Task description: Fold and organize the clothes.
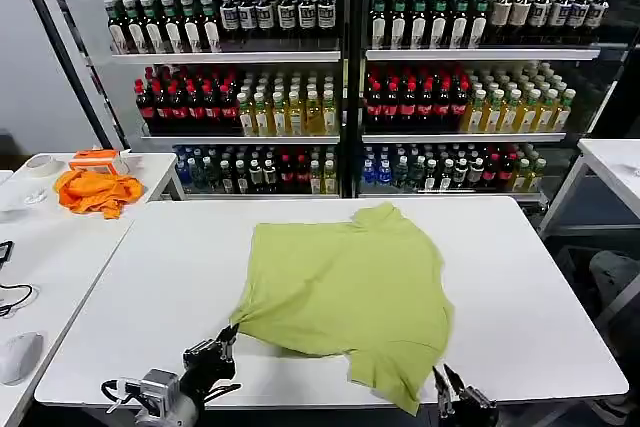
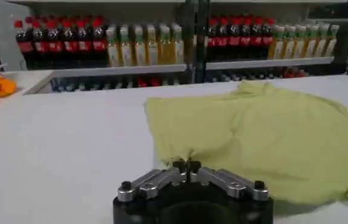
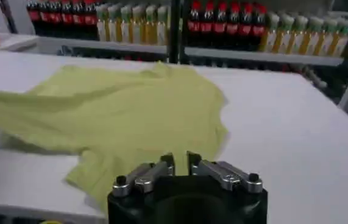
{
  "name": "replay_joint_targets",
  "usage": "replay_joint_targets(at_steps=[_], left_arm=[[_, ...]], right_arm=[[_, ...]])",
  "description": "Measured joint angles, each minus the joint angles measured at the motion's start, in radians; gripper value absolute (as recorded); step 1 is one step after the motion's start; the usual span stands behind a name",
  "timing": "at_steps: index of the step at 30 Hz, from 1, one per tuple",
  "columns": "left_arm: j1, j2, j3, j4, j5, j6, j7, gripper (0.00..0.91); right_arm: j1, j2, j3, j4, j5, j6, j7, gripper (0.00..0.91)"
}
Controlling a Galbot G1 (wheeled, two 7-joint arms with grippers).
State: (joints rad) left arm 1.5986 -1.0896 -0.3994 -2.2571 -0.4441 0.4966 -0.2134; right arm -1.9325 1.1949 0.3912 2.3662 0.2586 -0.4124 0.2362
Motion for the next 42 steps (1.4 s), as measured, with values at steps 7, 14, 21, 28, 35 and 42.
replay_joint_targets(at_steps=[7,14,21,28,35,42], left_arm=[[0.000,-0.005,0.004,0.001,0.005,-0.002,0.000,0.020],[0.005,-0.010,0.005,-0.001,0.011,-0.004,0.001,0.020],[0.009,-0.016,0.004,-0.005,0.013,-0.006,0.002,0.020],[0.011,-0.019,0.003,-0.006,0.015,-0.007,0.003,0.020],[0.016,-0.021,-0.001,-0.016,0.014,-0.008,0.006,0.020],[0.022,-0.022,-0.014,-0.028,0.005,-0.012,0.012,0.020]], right_arm=[[0.024,0.032,-0.065,-0.054,-0.010,0.008,0.005,0.907],[0.041,0.044,-0.086,-0.094,-0.010,0.036,0.017,0.000],[0.047,0.048,-0.093,-0.112,-0.008,0.060,0.013,0.000],[0.044,0.046,-0.093,-0.118,-0.005,0.076,0.007,0.000],[0.027,0.031,-0.081,-0.100,-0.004,0.088,0.000,0.000],[0.004,0.008,-0.051,-0.051,-0.002,0.092,-0.005,0.000]])
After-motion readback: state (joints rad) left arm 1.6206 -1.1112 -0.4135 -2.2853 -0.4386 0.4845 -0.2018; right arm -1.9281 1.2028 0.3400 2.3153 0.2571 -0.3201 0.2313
